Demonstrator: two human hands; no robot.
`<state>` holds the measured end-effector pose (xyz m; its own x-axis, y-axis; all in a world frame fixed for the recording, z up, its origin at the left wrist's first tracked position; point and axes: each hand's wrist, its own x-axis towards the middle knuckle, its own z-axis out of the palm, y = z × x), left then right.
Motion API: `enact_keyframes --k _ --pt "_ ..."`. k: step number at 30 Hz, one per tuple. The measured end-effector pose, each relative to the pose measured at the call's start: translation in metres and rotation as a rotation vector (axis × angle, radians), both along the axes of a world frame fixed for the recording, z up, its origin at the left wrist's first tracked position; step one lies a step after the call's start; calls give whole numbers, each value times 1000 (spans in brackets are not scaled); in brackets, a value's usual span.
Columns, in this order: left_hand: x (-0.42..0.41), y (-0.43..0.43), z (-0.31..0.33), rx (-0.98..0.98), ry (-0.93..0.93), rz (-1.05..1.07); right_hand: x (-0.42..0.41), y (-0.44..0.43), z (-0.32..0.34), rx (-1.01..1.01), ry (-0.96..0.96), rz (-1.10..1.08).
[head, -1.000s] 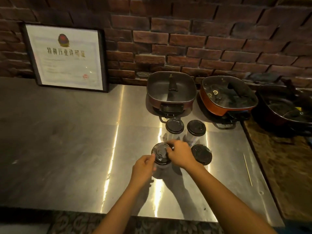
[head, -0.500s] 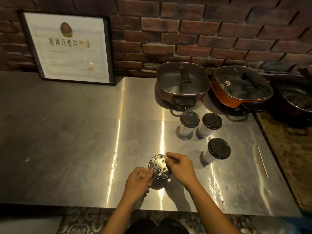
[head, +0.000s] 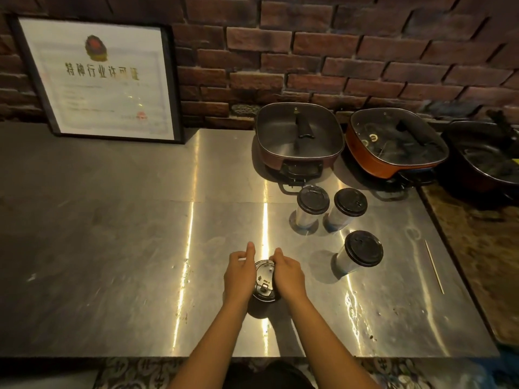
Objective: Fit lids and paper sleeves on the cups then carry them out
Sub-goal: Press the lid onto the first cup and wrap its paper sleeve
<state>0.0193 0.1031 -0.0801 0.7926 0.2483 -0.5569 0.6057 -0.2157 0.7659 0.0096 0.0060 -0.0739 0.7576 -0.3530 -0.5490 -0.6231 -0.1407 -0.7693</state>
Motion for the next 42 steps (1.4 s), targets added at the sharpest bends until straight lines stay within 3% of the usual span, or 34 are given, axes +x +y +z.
enact_keyframes --k 15,20,23,25,29,31,33,36,39,42 --pt "8 -11 -29 189 -17 4 6 9 -7 -14 73 -74" --pt "7 -16 -10 276 -131 -29 -5 15 -19 104 82 -262" --pt "15 -17 -1 409 -325 -209 -24 14 -66 259 155 -477" --pt "24 -16 1 498 -453 -392 -35 15 -56 342 219 -571" --pt "35 -14 4 642 -646 -670 -41 1 -34 335 240 -588" --pt "35 -10 5 671 -672 -665 -33 -9 -21 268 172 -533" --pt "29 -7 4 605 -598 -510 -22 -19 -7 149 56 -414" --pt "9 -12 4 362 -311 -218 -3 -24 4 -17 -54 -102" --pt "-5 -24 -4 135 -99 -56 10 -15 -2 -58 -18 106" --pt "-9 -31 -15 103 -30 60 12 -7 -14 -95 33 176"
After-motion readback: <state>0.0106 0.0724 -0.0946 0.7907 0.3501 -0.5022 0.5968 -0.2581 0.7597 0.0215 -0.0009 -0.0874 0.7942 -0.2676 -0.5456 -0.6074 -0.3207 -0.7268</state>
